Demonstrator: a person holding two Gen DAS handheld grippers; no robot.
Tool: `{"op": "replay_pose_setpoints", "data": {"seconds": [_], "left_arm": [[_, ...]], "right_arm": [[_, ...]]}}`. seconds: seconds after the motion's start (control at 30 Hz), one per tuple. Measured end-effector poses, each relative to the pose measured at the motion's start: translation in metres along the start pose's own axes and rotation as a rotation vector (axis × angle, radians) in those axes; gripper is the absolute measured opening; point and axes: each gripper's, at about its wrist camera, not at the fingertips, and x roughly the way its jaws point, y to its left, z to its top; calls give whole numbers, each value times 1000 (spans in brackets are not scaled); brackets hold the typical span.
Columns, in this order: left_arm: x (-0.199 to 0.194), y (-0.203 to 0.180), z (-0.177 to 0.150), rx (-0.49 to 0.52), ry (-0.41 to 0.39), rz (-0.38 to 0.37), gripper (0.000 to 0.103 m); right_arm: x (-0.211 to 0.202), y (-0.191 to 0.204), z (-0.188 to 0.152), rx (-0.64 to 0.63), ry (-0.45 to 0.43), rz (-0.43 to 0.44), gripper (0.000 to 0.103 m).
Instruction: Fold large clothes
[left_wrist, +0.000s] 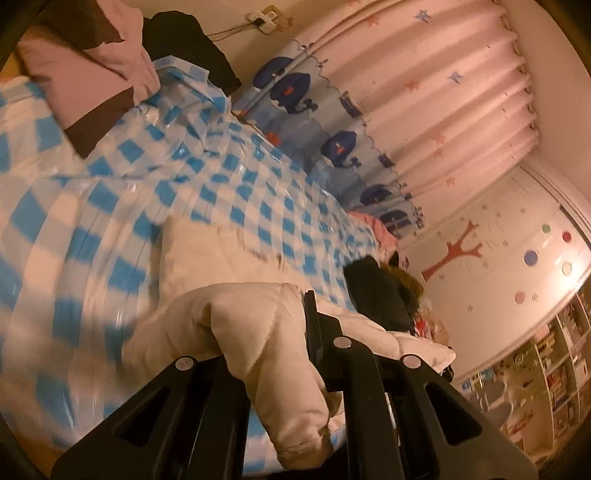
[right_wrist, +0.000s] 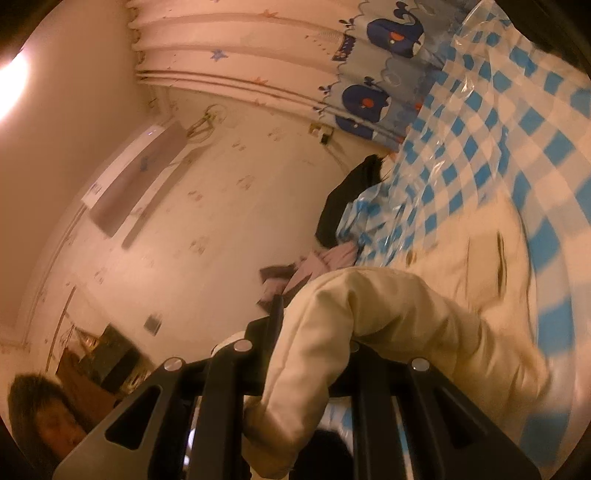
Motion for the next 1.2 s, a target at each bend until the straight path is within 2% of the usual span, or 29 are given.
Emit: {"op": "replay_pose_setpoints", "data": {"seconds": [0.1,0.23,0.4,0.43,0.47,0.5,0.6,0.73,0.83,0.87,0.9,0.93,0.97,1.03,1.07,1.13,1.2], "left_arm": [[36,12,34,-34,-7,19,6],[96,40,77,-94,-9,53,6],[176,88,106,-164,11,128,7],[195,102,108,-182,30,165,8],[214,119,108,-213,60,203,10],[229,135,106,-249,94,223,14],[264,181,96,-394,189,233,17],[261,192,102,-469,202,160,21],[242,185,115,-505,168,111,40],[229,181,122,-516,128,108,50],[217,176,129,-517,79,132,68],[206,172,133,-520,40,154,78],[189,167,139,-531,-21,186,86],[172,149,144,-482,-74,199,86],[168,127,145,-369,-93,201,86],[176,84,136,-154,-85,210,86],[206,38,112,65,-23,139,86]], "right_arm": [[27,-22,35,37,-13,-36,15],[68,-73,81,113,-32,-117,15],[107,-148,113,200,-38,-237,16],[114,-165,116,222,-35,-269,18],[121,-186,116,268,-29,-296,24],[128,-207,115,318,-13,-315,28],[131,-243,108,407,-8,-313,32],[119,-249,107,454,-30,-253,39],[110,-242,111,492,-65,-207,61],[107,-237,113,486,-80,-208,70],[104,-230,116,475,-102,-217,76],[96,-221,119,464,-149,-225,89],[89,-215,122,454,-191,-245,92],[82,-193,127,386,-227,-299,92],[86,-179,128,324,-224,-324,92],[108,-141,129,121,-162,-409,92],[157,-101,121,-117,-37,-522,92]]}}
